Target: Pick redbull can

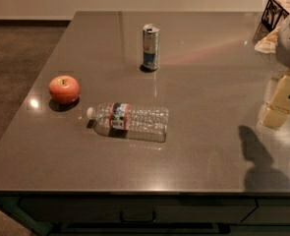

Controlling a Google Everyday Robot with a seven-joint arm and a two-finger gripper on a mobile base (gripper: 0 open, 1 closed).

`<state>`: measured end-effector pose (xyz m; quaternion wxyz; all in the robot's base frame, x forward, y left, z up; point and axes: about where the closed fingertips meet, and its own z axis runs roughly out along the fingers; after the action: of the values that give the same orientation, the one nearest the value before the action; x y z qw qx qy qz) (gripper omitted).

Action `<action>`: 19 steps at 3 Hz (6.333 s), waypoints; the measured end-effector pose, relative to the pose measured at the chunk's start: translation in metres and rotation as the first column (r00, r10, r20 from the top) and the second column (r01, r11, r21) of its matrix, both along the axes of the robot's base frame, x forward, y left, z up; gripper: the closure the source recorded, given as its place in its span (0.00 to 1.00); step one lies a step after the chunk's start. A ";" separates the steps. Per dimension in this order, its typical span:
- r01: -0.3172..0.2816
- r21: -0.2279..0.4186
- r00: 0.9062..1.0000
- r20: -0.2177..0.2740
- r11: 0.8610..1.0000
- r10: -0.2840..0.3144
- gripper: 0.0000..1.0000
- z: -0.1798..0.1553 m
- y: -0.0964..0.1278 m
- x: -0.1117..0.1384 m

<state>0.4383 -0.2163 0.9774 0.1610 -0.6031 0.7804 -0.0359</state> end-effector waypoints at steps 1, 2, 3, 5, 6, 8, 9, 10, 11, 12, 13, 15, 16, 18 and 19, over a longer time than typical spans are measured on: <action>0.000 0.000 1.000 0.000 1.000 0.000 0.00 0.000 0.000 0.000; 0.004 0.058 1.000 -0.014 0.998 -0.003 0.00 -0.001 0.010 0.024; 0.025 0.120 0.999 -0.022 0.992 -0.023 0.00 -0.010 0.031 0.070; 0.165 0.182 0.983 0.050 0.969 -0.176 0.00 -0.038 0.075 0.176; 0.219 0.247 0.969 0.056 0.944 -0.240 0.00 -0.047 0.100 0.216; 0.281 0.360 0.944 0.065 0.890 -0.325 0.00 -0.060 0.145 0.270; 0.305 0.402 0.931 0.063 0.863 -0.359 0.00 -0.066 0.156 0.287; 0.311 0.442 0.928 0.052 0.841 -0.370 0.00 -0.065 0.165 0.296; 0.297 0.482 0.931 0.046 0.824 -0.362 0.00 -0.058 0.176 0.301; 0.290 0.503 0.935 0.031 0.814 -0.353 0.18 -0.057 0.185 0.304; 0.283 0.513 0.941 0.016 0.810 -0.338 0.41 -0.056 0.189 0.305; 0.243 0.565 0.956 -0.001 0.788 -0.294 1.00 -0.033 0.183 0.297; 0.217 0.581 0.962 0.009 0.784 -0.273 1.00 -0.014 0.179 0.293; 0.147 0.606 0.976 0.038 0.782 -0.213 1.00 0.035 0.177 0.284; 0.103 0.621 0.984 0.051 0.777 -0.172 1.00 0.064 0.175 0.279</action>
Offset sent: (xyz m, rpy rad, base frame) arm 0.0642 0.0255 -0.0048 0.1613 0.0612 -0.0105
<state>0.7170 -0.0413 1.0415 0.3865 -0.4563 0.7817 0.1770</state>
